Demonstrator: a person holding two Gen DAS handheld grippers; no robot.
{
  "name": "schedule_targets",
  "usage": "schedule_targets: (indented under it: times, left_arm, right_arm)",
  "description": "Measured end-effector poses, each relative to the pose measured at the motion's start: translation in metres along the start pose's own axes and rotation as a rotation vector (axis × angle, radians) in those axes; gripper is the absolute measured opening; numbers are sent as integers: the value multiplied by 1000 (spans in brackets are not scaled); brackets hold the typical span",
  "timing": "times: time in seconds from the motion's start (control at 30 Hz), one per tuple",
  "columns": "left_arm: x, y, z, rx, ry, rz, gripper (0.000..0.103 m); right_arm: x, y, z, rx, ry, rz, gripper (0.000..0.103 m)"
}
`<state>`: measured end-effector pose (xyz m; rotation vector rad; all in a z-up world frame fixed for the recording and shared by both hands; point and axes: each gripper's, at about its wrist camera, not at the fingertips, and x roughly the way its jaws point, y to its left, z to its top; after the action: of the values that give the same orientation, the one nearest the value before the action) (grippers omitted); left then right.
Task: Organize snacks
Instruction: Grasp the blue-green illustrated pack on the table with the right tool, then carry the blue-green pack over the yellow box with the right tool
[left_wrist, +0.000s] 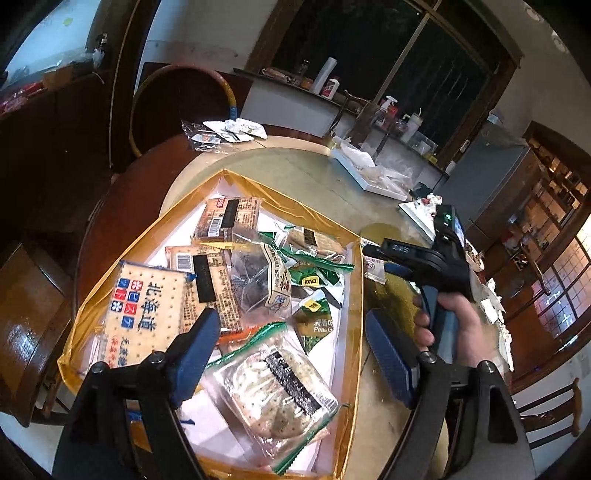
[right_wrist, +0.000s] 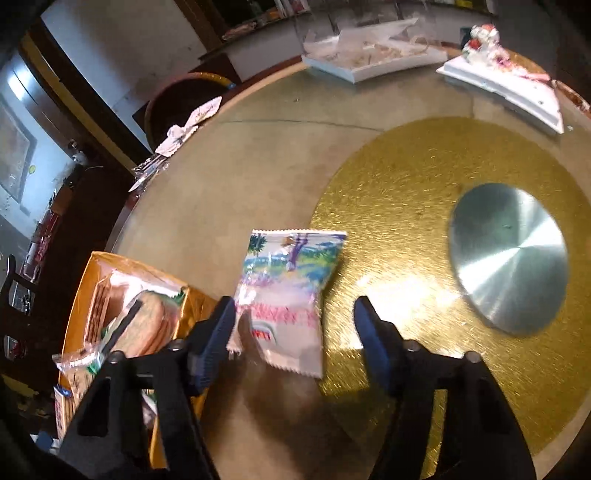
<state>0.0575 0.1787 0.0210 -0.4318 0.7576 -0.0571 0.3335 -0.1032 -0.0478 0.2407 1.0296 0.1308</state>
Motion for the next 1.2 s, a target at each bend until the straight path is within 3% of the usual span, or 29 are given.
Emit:
schedule_targets:
  times: [0.07,0.3,0.47,0.63,0.8,0.93,1.03,1.1,1.2]
  left_arm:
    - [-2,-1,-2,5,0,6,81]
    - [-11,-10,-8,8,-1,-8,81]
    - [-17,-33,-20,61,0,-27,81]
    - [-11,-74,-43,145,67,-107,81]
    - [17,-117,-79,226,267,-265,81]
    - [52,-136,-108,235,400,-302,79]
    - [76,-138,-121,199,473,-300,67]
    - [85,-136,-125,166,494,-298,66]
    - [83,-138,-127,161,487,-297,65]
  right_arm:
    - [2,4,0,-11,0,-15,37]
    - [-21,6,-36,-65,5,-17,23]
    - [-62,-6,-98,-131,29,1,22]
    - [-111,-24,-169,-185,38,58,22]
    - [-159,-55,-235,-199,17,103,23]
    - [-175,-64,-261,-232,11,142,25]
    - [-178,-65,-266,-242,5,137,35]
    - [-181,-67,-266,-222,-6,135,43]
    - [-190,-70,-269,-184,-31,160,43]
